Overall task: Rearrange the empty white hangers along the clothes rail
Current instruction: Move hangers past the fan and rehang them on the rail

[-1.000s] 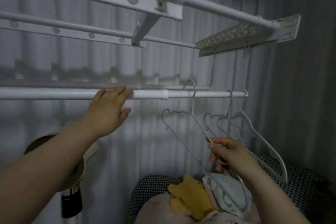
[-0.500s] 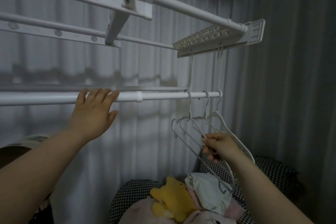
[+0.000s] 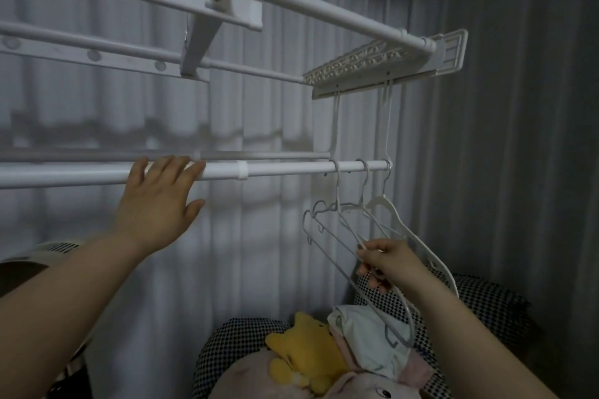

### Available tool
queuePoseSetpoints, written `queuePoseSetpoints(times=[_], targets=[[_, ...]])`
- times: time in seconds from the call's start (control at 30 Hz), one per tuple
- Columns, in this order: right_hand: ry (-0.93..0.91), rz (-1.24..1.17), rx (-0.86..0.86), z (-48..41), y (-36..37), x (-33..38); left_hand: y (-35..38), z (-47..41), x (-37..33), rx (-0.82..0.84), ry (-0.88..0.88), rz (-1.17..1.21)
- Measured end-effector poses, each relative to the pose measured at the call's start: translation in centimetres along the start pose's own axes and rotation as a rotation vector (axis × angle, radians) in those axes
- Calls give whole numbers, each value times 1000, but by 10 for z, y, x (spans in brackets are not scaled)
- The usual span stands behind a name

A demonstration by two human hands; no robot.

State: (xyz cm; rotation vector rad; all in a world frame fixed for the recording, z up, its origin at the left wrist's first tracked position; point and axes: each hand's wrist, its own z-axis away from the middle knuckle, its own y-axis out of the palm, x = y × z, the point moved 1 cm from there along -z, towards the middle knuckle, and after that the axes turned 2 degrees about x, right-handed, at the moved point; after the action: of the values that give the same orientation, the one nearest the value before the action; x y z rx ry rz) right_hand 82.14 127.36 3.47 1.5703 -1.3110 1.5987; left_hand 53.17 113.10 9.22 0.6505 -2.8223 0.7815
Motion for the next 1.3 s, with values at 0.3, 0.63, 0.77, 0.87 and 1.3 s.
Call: queuePoseSetpoints(times=[0.3,0.63,0.77,0.87,1.3], targets=[[-220,319,-338,9,-8,11,-15,7,12,-32,45,112],[-615,312,-265,46,96,63,-107,61,88,65,-61,156],[-612,208,-28,66,182,85,-156,108,145,141,-158,129],[-601,135,126,92,253,104,-189,148,206,219,-151,21],[-351,-161,623,203,515,156,-258,239,395,209,-463,-66]])
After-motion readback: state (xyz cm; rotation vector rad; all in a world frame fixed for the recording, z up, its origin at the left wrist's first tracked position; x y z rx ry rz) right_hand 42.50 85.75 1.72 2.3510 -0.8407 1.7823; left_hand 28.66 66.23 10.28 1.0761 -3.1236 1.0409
